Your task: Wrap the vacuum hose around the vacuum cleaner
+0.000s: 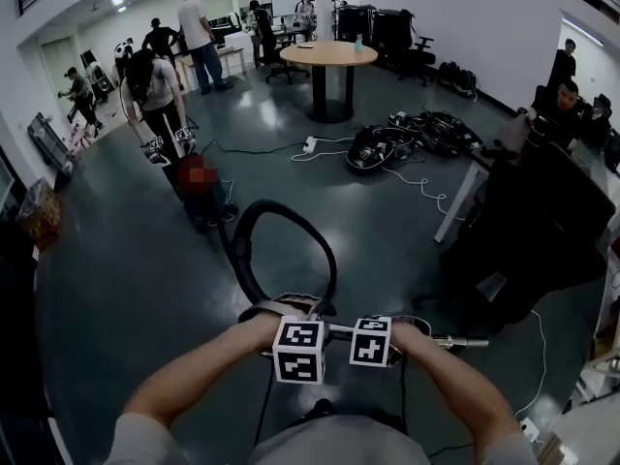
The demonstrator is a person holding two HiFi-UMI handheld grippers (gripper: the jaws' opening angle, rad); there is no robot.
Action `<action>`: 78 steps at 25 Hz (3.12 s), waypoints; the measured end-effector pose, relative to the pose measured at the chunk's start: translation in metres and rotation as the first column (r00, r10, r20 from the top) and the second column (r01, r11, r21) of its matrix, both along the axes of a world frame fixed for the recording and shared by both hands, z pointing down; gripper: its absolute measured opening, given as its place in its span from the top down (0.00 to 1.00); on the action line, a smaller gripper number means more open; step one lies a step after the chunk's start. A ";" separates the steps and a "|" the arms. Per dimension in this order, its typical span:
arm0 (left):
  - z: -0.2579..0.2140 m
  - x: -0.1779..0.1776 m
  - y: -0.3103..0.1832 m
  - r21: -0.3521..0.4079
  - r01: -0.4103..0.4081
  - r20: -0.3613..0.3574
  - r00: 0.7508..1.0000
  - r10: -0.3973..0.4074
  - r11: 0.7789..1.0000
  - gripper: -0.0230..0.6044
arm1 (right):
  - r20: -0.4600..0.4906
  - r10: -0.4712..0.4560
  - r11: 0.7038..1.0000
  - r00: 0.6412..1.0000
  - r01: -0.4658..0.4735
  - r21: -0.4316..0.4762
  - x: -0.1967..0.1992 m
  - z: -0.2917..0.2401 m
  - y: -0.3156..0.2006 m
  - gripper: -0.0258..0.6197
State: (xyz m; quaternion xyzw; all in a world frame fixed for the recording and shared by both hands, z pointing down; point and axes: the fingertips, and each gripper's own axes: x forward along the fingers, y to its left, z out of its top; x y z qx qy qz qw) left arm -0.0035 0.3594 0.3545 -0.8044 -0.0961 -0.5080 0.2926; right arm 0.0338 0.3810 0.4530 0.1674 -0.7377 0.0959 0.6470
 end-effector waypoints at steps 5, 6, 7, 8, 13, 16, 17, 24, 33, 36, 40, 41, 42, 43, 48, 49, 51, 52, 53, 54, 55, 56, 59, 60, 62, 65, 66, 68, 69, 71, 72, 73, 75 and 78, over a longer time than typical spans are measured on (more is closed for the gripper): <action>0.037 -0.006 -0.004 -0.092 0.006 0.097 0.995 0.003 0.996 0.69 | -0.115 -0.069 0.997 0.991 0.071 0.008 0.010 -0.002 -0.014 0.86; 0.043 -0.006 -0.003 -0.120 0.019 0.099 0.995 -0.007 0.993 0.69 | -0.138 -0.091 0.996 0.986 0.092 0.005 0.013 0.000 -0.015 0.86; 0.047 -0.006 -0.002 -0.149 0.034 0.097 0.995 -0.019 0.988 0.69 | -0.149 -0.108 0.994 0.983 0.110 0.001 0.015 0.001 -0.016 0.86; 0.050 -0.005 -0.002 -0.172 0.046 0.095 0.995 -0.030 0.984 0.69 | -0.153 -0.121 0.993 0.981 0.121 -0.003 0.016 0.002 -0.017 0.86; 0.069 0.008 -0.019 -0.218 0.101 0.097 0.992 -0.081 0.971 0.69 | -0.133 -0.152 0.988 0.979 0.152 -0.016 0.019 0.007 -0.039 0.86; 0.077 0.025 -0.037 -0.237 0.165 0.080 0.985 -0.150 0.958 0.69 | -0.106 -0.171 0.985 0.980 0.170 -0.017 0.025 0.003 -0.058 0.86; 0.079 0.030 -0.044 -0.246 0.185 0.077 0.982 -0.172 0.951 0.69 | -0.095 -0.177 0.984 0.980 0.176 -0.019 0.027 0.000 -0.063 0.86; 0.097 0.046 -0.091 -0.246 0.282 0.127 0.958 -0.258 0.927 0.69 | -0.068 -0.241 0.970 0.968 0.238 -0.047 0.042 -0.009 -0.109 0.86; 0.104 0.059 -0.123 -0.258 0.399 0.161 0.916 -0.368 0.880 0.77 | 0.016 -0.347 0.930 0.938 0.346 -0.127 0.053 0.003 -0.137 0.86; 0.104 0.059 -0.126 -0.272 0.439 0.178 0.897 -0.404 0.856 0.77 | 0.025 -0.393 0.911 0.919 0.392 -0.130 0.054 0.004 -0.143 0.86; 0.101 0.060 -0.131 -0.285 0.482 0.199 0.875 -0.441 0.829 0.77 | 0.028 -0.447 0.890 0.894 0.448 -0.089 0.055 0.002 -0.152 0.86; 0.100 0.061 -0.132 -0.288 0.491 0.202 0.871 -0.449 0.822 0.77 | 0.031 -0.458 0.885 0.889 0.459 -0.081 0.055 0.001 -0.154 0.86; 0.100 0.062 -0.133 -0.292 0.499 0.205 0.866 -0.456 0.816 0.77 | 0.035 -0.468 0.880 0.883 0.469 -0.074 0.056 0.001 -0.155 0.86; 0.100 0.064 -0.134 -0.296 0.508 0.208 0.861 -0.464 0.809 0.77 | 0.040 -0.477 0.876 0.878 0.479 -0.063 0.057 -0.001 -0.157 0.86; 0.098 0.078 -0.144 -0.316 0.561 0.215 0.828 -0.518 0.765 0.77 | 0.051 -0.524 0.851 0.850 0.521 0.065 0.067 -0.015 -0.173 0.83; 0.097 0.081 -0.146 -0.321 0.573 0.217 0.820 -0.530 0.754 0.77 | 0.054 -0.531 0.845 0.846 0.524 0.108 0.069 -0.021 -0.177 0.80; 0.091 0.084 -0.152 -0.335 0.593 0.211 0.804 -0.556 0.732 0.78 | 0.045 -0.542 0.829 0.839 0.525 0.193 0.071 -0.036 -0.187 0.79; 0.087 0.086 -0.155 -0.343 0.601 0.202 0.797 -0.569 0.722 0.78 | 0.033 -0.545 0.820 0.838 0.524 0.232 0.073 -0.045 -0.193 0.77; 0.083 0.088 -0.159 -0.350 0.608 0.192 0.791 -0.581 0.713 0.78 | 0.019 -0.548 0.809 0.837 0.523 0.269 0.076 -0.053 -0.198 0.77; 0.079 0.091 -0.163 -0.356 0.613 0.183 0.786 -0.591 0.705 0.78 | 0.003 -0.551 0.796 0.834 0.525 0.302 0.079 -0.059 -0.203 0.76; 0.077 0.094 -0.166 -0.361 0.617 0.176 0.781 -0.599 0.699 0.78 | -0.013 -0.555 0.783 0.832 0.528 0.329 0.082 -0.063 -0.208 0.76; 0.076 0.096 -0.169 -0.365 0.620 0.172 0.778 -0.604 0.695 0.78 | -0.031 -0.559 0.770 0.829 0.532 0.353 0.085 -0.066 -0.212 0.75; 0.077 0.098 -0.180 -0.374 0.620 0.163 0.776 -0.609 0.690 0.78 | -0.100 -0.561 0.729 0.822 0.547 0.411 0.090 -0.071 -0.222 0.74; 0.077 0.098 -0.183 -0.378 0.616 0.160 0.778 -0.607 0.691 0.78 | -0.119 -0.557 0.720 0.822 0.550 0.424 0.090 -0.073 -0.225 0.73; 0.078 0.098 -0.191 -0.388 0.602 0.152 0.788 -0.596 0.698 0.78 | -0.141 -0.548 0.715 0.825 0.549 0.433 0.092 -0.075 -0.231 0.72; 0.077 0.097 -0.206 -0.395 0.575 0.132 0.807 -0.575 0.716 0.78 | -0.164 -0.533 0.717 0.830 0.546 0.433 0.092 -0.083 -0.241 0.72; 0.079 0.096 -0.212 -0.395 0.568 0.126 0.812 -0.570 0.722 0.78 | -0.166 -0.522 0.722 0.837 0.537 0.436 0.092 -0.086 -0.245 0.72; 0.084 0.088 -0.225 -0.391 0.565 0.122 0.815 -0.567 0.727 0.79 | -0.148 -0.482 0.743 0.864 0.492 0.454 0.091 -0.095 -0.254 0.72; 0.088 0.081 -0.233 -0.387 0.569 0.124 0.812 -0.570 0.726 0.79 | -0.122 -0.454 0.758 0.883 0.455 0.467 0.088 -0.102 -0.260 0.72; 0.093 0.065 -0.250 -0.381 0.582 0.129 0.803 -0.582 0.719 0.79 | -0.039 -0.387 0.794 0.921 0.354 0.494 0.081 -0.118 -0.274 0.72; 0.096 0.058 -0.257 -0.385 0.588 0.131 0.797 -0.589 0.711 0.79 | 0.009 -0.348 0.813 0.937 0.297 0.500 0.078 -0.125 -0.281 0.72; 0.100 0.052 -0.262 -0.394 0.594 0.131 0.791 -0.597 0.701 0.79 | 0.056 -0.309 0.832 0.949 0.241 0.500 0.076 -0.129 -0.288 0.72; 0.104 0.043 -0.272 -0.422 0.603 0.127 0.779 -0.614 0.677 0.78 | 0.139 -0.233 0.859 0.963 0.136 0.494 0.072 -0.132 -0.300 0.72; 0.104 0.030 -0.291 -0.476 0.607 0.108 0.758 -0.643 0.636 0.79 | 0.254 -0.126 0.878 0.959 -0.012 0.478 0.062 -0.136 -0.320 0.72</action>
